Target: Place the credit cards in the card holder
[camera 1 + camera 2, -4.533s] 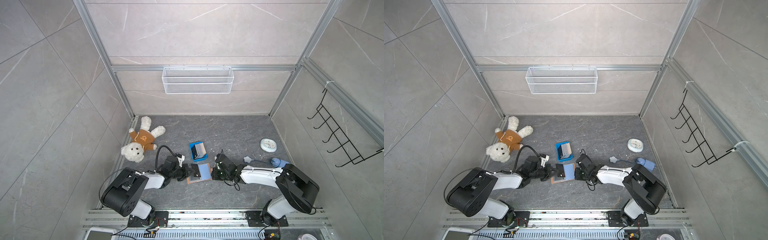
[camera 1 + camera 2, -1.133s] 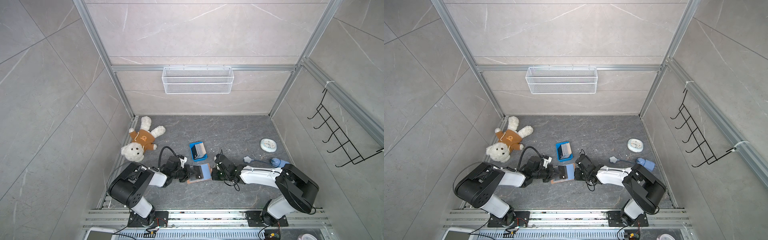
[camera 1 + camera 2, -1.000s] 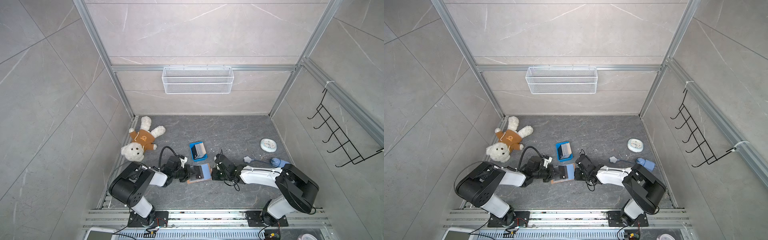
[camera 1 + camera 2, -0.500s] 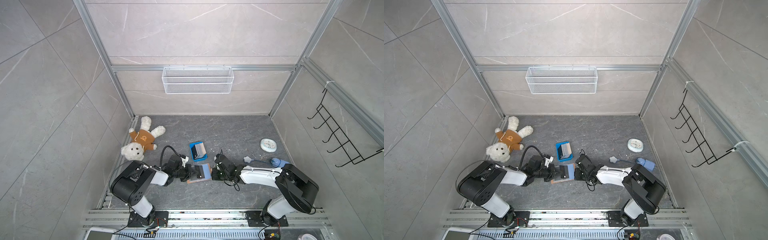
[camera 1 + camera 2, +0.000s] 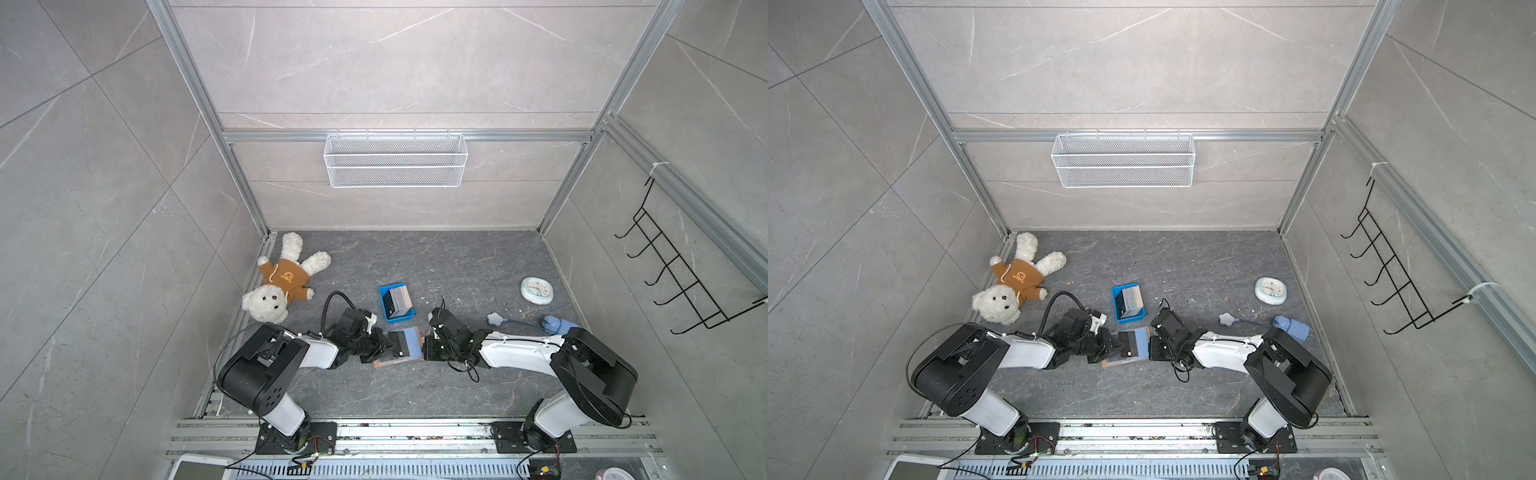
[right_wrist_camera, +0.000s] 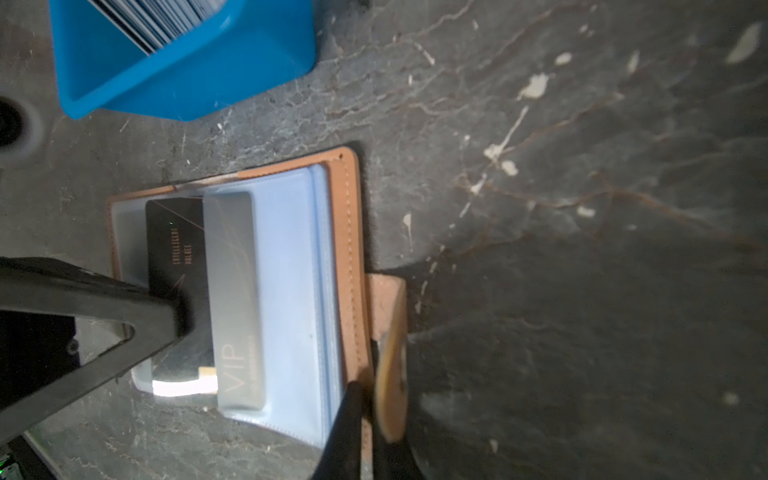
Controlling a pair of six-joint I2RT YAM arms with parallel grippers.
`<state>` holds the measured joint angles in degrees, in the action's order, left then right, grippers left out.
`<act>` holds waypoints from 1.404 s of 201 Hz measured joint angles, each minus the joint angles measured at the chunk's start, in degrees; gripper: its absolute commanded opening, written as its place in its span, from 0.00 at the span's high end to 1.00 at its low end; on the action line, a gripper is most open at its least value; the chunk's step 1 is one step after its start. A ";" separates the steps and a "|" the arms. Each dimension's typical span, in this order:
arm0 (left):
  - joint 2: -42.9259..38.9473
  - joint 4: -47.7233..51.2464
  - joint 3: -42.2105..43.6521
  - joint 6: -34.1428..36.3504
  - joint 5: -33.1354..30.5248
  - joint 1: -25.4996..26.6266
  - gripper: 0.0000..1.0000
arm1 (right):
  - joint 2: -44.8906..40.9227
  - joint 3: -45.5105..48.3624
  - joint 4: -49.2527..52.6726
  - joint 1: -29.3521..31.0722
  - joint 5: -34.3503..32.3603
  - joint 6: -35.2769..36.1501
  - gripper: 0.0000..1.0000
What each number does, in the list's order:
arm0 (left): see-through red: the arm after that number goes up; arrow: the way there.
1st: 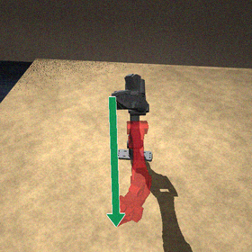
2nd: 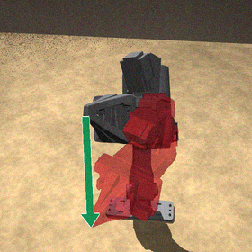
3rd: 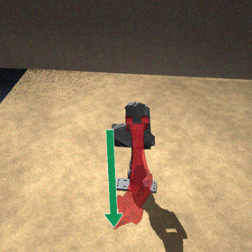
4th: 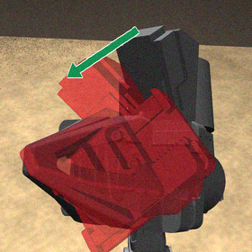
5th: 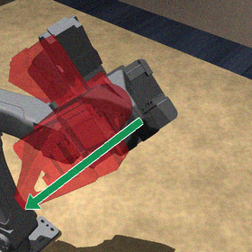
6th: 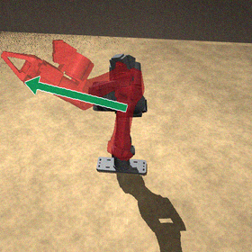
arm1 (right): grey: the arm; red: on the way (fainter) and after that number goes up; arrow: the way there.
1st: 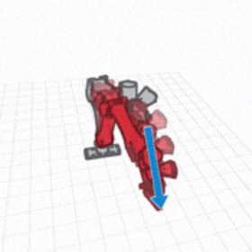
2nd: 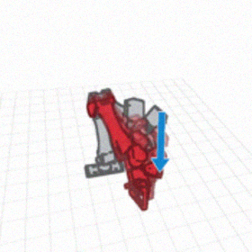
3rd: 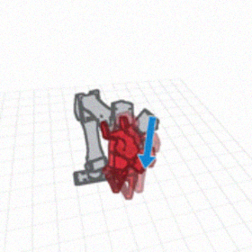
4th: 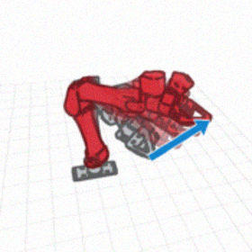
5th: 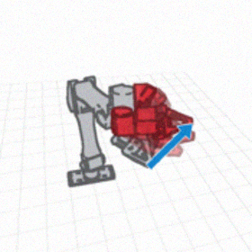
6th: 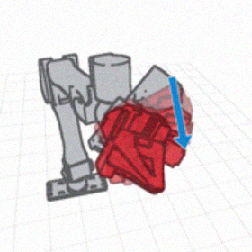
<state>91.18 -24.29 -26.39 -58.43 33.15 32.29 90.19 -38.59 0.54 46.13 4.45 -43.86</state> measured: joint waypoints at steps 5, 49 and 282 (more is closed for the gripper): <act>-0.46 0.98 -0.17 0.15 -0.31 0.04 0.86 | 0.00 0.00 0.00 0.00 0.00 0.00 0.89; -3.74 8.33 -1.07 1.90 -3.10 0.24 0.80 | 0.04 0.00 -0.11 0.00 0.02 0.00 0.89; -6.08 18.14 -4.07 4.74 -7.13 0.48 0.81 | 0.09 0.00 -0.20 0.04 -0.02 0.02 0.89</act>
<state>85.10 -6.15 -30.46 -53.69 26.02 32.77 90.28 -38.59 0.34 46.17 4.43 -43.83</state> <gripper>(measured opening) 0.197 0.109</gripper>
